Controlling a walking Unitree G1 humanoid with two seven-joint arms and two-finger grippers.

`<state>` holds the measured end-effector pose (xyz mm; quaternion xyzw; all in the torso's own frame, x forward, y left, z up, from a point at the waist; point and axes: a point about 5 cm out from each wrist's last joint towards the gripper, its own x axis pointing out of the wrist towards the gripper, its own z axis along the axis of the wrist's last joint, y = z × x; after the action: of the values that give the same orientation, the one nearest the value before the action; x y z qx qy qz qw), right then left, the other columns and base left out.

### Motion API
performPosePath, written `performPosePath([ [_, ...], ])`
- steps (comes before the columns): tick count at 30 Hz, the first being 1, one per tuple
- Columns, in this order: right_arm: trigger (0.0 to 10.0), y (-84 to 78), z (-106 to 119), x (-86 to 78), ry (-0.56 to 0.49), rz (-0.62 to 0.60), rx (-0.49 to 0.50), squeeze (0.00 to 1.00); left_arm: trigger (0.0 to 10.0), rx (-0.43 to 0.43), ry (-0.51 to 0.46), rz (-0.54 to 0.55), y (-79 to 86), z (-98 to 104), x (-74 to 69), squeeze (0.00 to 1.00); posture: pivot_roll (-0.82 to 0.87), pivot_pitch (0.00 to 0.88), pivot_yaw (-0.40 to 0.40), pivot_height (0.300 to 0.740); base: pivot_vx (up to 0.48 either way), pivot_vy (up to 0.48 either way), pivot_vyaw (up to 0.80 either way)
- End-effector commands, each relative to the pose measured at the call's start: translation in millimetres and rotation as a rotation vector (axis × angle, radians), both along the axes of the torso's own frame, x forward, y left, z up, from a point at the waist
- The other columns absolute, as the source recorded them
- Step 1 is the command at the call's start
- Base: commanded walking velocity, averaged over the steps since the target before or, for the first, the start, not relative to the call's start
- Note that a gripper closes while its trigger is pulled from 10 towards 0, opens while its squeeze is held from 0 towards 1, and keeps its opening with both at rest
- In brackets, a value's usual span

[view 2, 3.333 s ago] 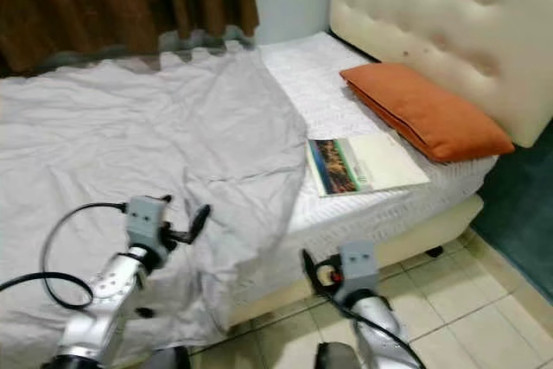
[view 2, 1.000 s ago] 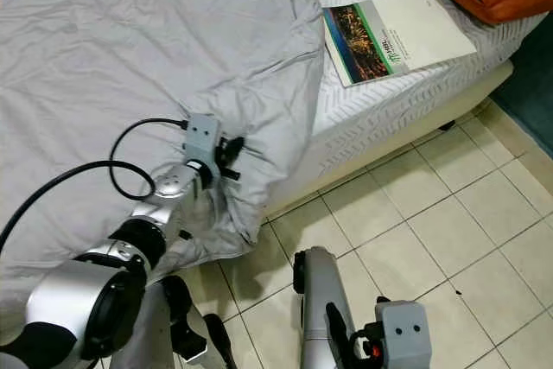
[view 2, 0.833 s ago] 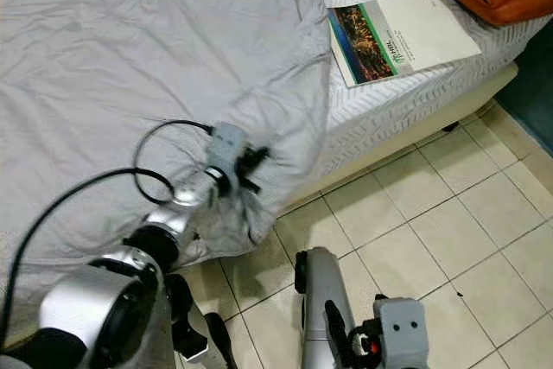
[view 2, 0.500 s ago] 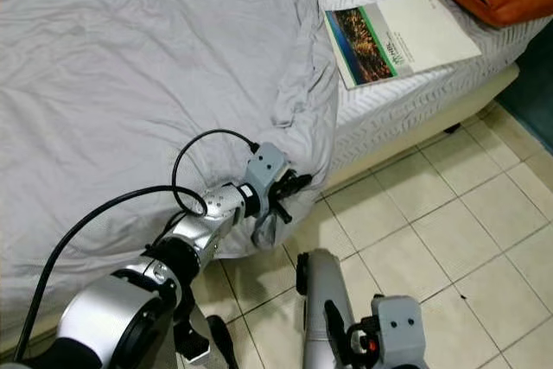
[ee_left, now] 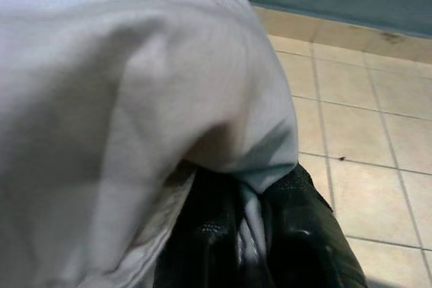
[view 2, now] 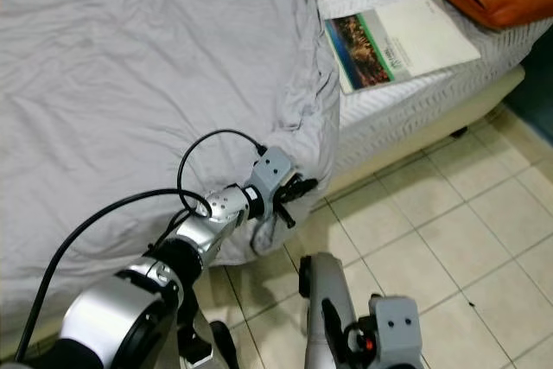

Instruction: Clean up the room

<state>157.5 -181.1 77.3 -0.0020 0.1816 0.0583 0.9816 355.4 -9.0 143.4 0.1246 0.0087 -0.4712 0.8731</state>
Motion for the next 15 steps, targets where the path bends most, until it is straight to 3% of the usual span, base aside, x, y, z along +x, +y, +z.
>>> performPosePath([
  [1,10.0,-2.7,-7,-7.1,0.045,-0.017,-0.004,0.00,10.0,0.016,0.052,-0.129,-32.5,-14,-22.9,0.00,-0.43,0.355,0.087,0.584,0.000,-0.480,0.00],
  [5,10.0,-3.1,-8,-7.3,0.046,-0.015,-0.007,0.00,10.0,0.020,0.052,-0.138,-36.8,-14,-25.3,0.00,-0.43,0.359,0.084,0.584,0.000,-0.480,0.00],
  [9,10.0,-2.7,-8,-7.5,0.048,-0.004,-0.016,0.00,10.0,0.010,0.072,-0.140,-42.5,-16,-28.9,0.00,-0.43,0.359,0.081,0.584,0.000,0.000,0.00],
  [15,10.0,-2.0,-9,-7.1,0.052,0.008,-0.018,0.00,10.0,0.108,0.080,-0.258,-54.9,-31,-46.4,0.00,-0.42,0.359,0.073,0.584,0.000,0.000,0.00],
])
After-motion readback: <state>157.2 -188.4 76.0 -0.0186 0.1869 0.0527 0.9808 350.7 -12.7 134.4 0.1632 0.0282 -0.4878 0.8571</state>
